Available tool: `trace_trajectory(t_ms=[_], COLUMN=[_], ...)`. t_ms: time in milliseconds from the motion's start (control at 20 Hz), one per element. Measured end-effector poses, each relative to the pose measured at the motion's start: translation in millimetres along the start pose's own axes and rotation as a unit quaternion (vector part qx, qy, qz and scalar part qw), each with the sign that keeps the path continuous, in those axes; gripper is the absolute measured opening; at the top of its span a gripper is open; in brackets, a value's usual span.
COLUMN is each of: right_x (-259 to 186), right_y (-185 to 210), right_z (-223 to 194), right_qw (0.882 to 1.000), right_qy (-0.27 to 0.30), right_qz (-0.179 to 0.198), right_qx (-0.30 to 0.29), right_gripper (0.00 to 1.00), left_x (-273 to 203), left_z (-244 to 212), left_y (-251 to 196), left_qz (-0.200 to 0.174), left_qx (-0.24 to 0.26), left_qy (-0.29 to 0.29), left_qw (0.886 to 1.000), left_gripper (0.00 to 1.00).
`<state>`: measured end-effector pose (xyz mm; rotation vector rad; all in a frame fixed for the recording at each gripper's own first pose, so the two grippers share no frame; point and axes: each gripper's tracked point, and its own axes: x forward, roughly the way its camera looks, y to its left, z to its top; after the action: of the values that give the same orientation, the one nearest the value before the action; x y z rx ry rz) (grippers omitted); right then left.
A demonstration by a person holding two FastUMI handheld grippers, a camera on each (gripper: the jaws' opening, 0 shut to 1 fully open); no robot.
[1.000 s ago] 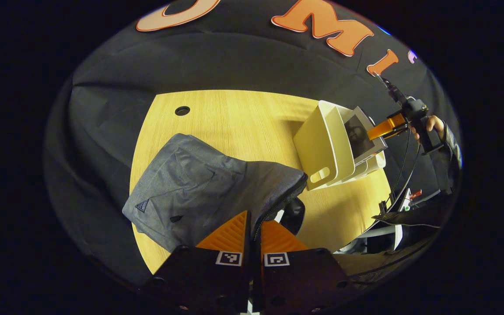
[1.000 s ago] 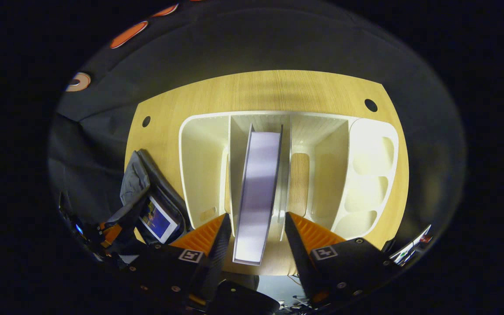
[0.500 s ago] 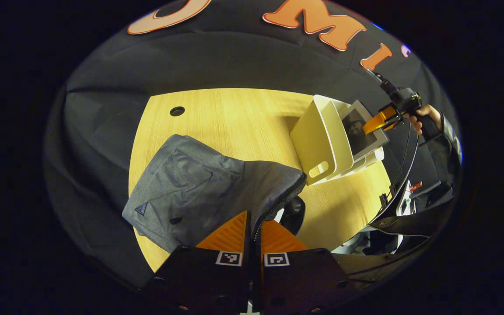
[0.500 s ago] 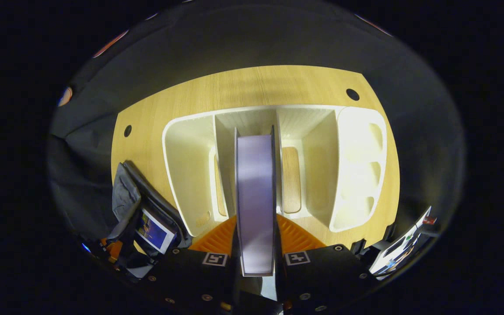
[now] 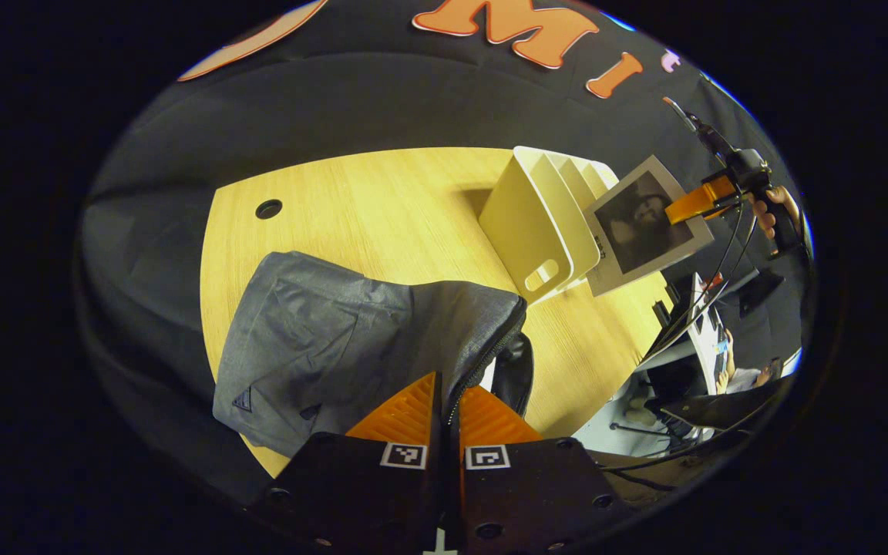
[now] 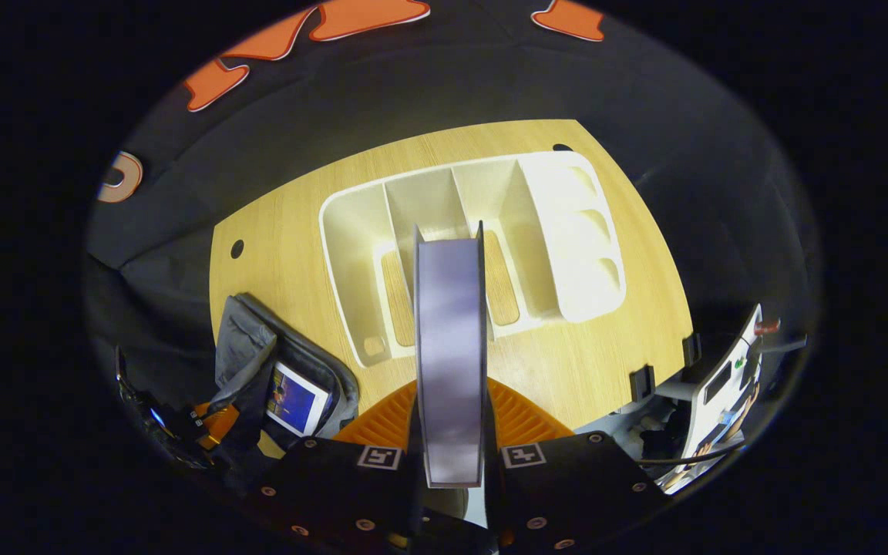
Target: Open the schoolbag, grab two books from the bookshelf and put them into the schoolbag.
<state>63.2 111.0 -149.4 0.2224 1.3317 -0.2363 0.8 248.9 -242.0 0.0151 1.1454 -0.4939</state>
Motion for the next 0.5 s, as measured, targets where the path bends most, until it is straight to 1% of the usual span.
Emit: trace_trajectory(t_ms=[150, 300, 500], right_x=[-10, -17, -25], right_y=[4, 15, 19], right_z=[-26, -47, -76], right_qw=[1.000, 0.998, 0.997], right_qy=[-0.005, -0.012, -0.022], right_qz=[-0.002, 0.010, 0.020], right_qx=[0.025, 0.054, 0.070], right_gripper=[0.33, 0.33, 0.33], left_x=[0, 0, 1], left_z=[-1, -2, -1], left_y=[1, 5, 7], left_qz=[-0.009, -0.012, -0.017], left_qx=[0.029, 0.051, 0.081], left_qy=[0.001, 0.007, 0.014], left_qw=[1.000, 0.999, 0.996], left_gripper=[0.04, 0.04, 0.04])
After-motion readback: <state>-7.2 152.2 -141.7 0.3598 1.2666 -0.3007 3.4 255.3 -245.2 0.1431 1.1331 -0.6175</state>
